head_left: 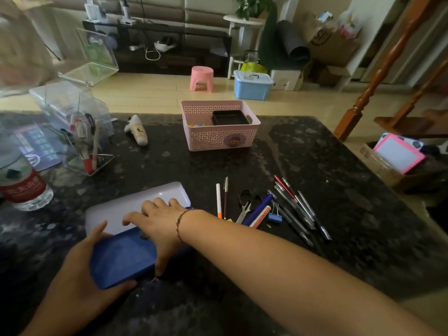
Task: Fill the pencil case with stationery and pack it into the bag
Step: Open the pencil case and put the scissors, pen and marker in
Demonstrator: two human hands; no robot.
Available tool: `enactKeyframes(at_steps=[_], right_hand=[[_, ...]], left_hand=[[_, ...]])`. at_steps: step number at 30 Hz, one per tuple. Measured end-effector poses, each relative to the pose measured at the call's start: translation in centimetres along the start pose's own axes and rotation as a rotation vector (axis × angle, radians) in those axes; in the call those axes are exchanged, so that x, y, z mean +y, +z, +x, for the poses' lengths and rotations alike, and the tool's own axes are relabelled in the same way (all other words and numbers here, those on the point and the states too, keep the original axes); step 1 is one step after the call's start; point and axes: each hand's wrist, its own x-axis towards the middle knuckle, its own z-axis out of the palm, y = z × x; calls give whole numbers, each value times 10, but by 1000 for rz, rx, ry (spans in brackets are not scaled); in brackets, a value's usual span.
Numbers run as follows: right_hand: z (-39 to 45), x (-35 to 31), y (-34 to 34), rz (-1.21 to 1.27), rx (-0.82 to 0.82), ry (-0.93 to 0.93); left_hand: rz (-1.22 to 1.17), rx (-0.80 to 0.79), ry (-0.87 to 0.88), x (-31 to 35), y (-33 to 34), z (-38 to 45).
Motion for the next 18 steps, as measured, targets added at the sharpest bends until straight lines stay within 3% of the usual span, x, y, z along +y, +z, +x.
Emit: enactKeyframes(at_steps=[7, 18], right_hand=[[-1, -1, -6, -33, -23, -28], [-51, -2, 4, -95, 419, -68]], left_hand=[[-39, 22, -38, 16, -5, -4], [-67, 33, -74, 20, -3, -10]])
